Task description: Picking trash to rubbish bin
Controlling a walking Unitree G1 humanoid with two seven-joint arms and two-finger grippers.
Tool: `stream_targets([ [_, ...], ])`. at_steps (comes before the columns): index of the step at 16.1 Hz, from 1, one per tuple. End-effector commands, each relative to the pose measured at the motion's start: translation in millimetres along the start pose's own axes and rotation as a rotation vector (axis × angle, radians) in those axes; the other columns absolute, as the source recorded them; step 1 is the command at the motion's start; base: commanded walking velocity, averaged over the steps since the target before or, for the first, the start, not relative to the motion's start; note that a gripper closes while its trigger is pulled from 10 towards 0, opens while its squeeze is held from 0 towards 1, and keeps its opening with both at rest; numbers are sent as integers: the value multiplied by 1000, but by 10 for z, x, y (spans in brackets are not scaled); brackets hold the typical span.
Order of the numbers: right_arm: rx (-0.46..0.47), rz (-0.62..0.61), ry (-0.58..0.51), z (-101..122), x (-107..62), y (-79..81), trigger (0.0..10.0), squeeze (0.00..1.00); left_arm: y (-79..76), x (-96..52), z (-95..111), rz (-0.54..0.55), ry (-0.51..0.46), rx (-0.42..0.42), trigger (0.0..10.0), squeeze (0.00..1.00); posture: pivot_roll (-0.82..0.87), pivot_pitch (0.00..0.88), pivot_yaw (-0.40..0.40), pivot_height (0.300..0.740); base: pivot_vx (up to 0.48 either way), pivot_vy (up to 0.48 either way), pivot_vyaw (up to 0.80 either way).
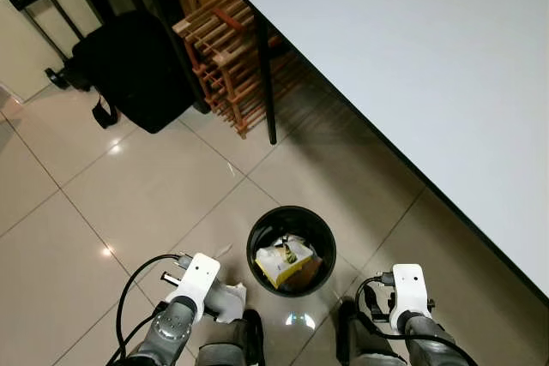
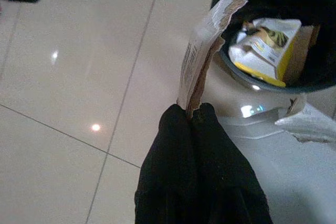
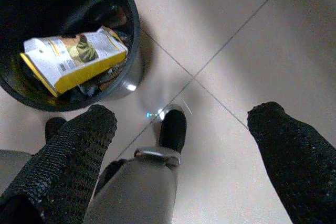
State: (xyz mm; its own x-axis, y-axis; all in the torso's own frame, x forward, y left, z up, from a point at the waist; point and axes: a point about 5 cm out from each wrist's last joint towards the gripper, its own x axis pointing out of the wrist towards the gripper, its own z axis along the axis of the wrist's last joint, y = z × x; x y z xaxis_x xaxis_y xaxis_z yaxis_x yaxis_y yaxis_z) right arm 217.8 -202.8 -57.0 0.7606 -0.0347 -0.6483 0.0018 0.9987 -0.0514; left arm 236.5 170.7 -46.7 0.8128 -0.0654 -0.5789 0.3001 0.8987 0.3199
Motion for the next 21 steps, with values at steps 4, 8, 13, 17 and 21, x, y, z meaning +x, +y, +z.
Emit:
stream_targets([
  [4, -11, 65, 61, -100, -9, 125, 10000, 0, -124, 20, 28, -76, 15, 53, 10000, 0, 27, 309, 91, 740, 0, 0, 0],
  [8, -26, 206, -23, 165, 57, 265, 10000, 0, -55, 154, 409, -100, -79, 124, 10000, 0, -16, 345, 76, 740, 0, 0, 0],
  [13, -46, 407, -141, 440, 43, 522, 10000, 0, 141, 262, 858, -60, -180, 181, 10000, 0, -53, 380, 70, 740, 0, 0, 0],
  [17, -57, 482, -177, 478, -60, 590, 10000, 0, 58, 294, 1137, -112, -257, 208, 10000, 0, -84, 411, 67, 740, 0, 0, 0],
  [21, -85, 528, -187, 527, -158, 580, 10000, 0, -196, 282, 1263, -233, -308, 207, 10000, 0, -97, 418, 70, 740, 0, 0, 0],
])
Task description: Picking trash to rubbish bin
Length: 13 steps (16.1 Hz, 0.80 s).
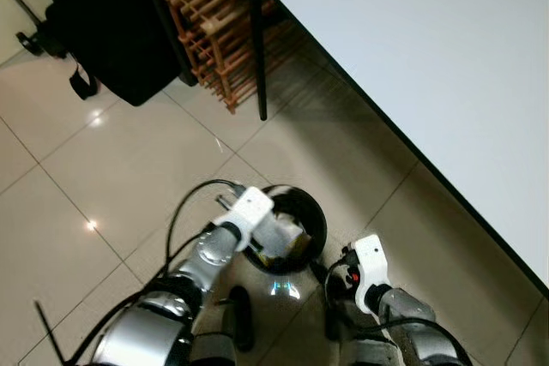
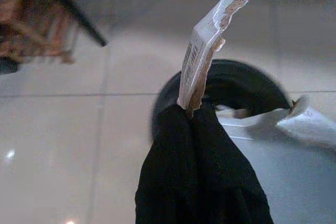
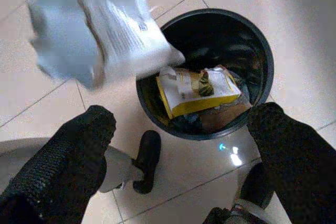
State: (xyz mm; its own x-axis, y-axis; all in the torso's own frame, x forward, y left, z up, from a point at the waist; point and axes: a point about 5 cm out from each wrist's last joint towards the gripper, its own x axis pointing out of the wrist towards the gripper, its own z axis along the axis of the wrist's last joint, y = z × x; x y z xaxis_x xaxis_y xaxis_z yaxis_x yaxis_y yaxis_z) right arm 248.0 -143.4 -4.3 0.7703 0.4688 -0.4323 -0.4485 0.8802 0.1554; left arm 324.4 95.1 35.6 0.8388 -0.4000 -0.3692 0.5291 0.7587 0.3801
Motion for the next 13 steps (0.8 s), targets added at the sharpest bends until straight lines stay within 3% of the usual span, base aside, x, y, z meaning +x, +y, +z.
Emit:
stream_targets([
  [1, 13, 14, 29, -62, -36, 26, 10000, 0, -93, -26, -87, -49, 29, 2, 10000, 0, -98, 417, 71, 740, 0, 0, 0],
  [5, 17, 8, 29, -3, -54, 25, 10000, 0, -123, -7, -47, -80, 20, 5, 10000, 0, -102, 406, 78, 740, 0, 0, 0],
  [6, 19, 7, 31, 1, -61, 28, 10000, 0, -111, -3, -32, -82, 15, 1, 10000, 980, -99, 404, 80, 740, 0, 0, 0],
  [13, 23, 2, 49, -9, -76, 38, 10000, 0, -98, -3, -27, -95, 13, 5, 10000, 1000, -96, 402, 78, 740, 0, 0, 0],
])
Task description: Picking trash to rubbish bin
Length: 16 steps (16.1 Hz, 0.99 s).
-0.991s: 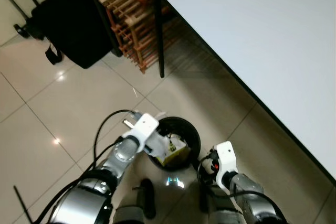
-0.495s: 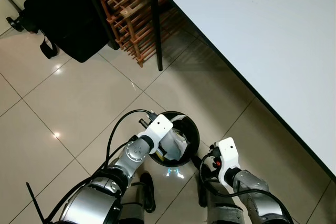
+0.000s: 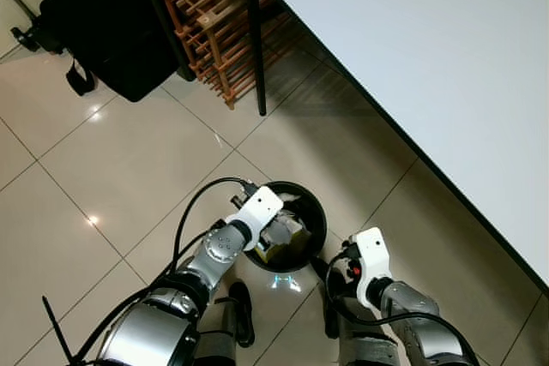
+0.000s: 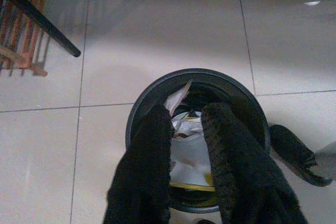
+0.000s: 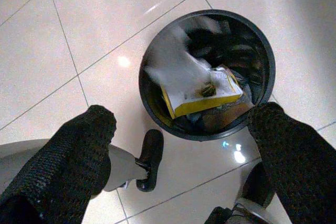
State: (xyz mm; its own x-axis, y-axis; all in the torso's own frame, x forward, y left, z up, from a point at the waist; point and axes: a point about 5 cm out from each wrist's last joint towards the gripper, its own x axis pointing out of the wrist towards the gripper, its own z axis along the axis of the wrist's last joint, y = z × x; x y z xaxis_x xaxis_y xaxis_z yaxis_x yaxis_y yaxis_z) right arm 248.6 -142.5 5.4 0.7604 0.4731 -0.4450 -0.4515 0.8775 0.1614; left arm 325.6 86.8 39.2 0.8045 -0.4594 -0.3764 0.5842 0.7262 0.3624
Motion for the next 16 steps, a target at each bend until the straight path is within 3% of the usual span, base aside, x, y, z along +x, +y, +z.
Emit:
stream_targets([
  [1, 21, -5, 34, -99, -40, 17, 10000, 0, -57, -31, -100, -30, 34, -2, 10000, 1000, -96, 403, 78, 740, 0, 0, 0],
  [2, 23, -4, 34, -98, -39, 19, 10000, 0, -54, -30, -98, -31, 34, -1, 10000, 1000, -98, 403, 78, 740, 0, 0, 0],
  [3, 23, -5, 35, -99, -38, 18, 10000, 0, -44, -27, -90, -25, 34, 6, 10000, 827, -91, 403, 80, 740, 0, 0, 0],
  [4, 24, -6, 36, -101, -35, 16, 10000, 0, -25, -24, -82, -9, 35, 8, 10000, 0, -89, 402, 80, 740, 0, 0, 0],
  [9, 6, -69, 16, -58, 8, -55, 10000, 0, 28, -101, -216, 22, 50, -70, 10000, 0, -65, 383, 101, 740, 0, 0, 0],
  [11, -16, -221, -18, 36, 19, -259, 10000, 0, 96, -228, -429, 102, 89, -132, 10000, 0, -39, 368, 112, 740, 0, 0, 0],
  [12, -46, -339, -22, 93, 17, -416, 10000, 0, 184, -340, -585, 196, 119, -189, 10000, 0, -26, 354, 115, 740, 0, 0, 0],
  [16, -57, -460, 12, 48, -2, -576, 10000, 0, 327, -541, -786, 353, 134, -213, 10000, 0, 9, 322, 121, 740, 0, 0, 0],
])
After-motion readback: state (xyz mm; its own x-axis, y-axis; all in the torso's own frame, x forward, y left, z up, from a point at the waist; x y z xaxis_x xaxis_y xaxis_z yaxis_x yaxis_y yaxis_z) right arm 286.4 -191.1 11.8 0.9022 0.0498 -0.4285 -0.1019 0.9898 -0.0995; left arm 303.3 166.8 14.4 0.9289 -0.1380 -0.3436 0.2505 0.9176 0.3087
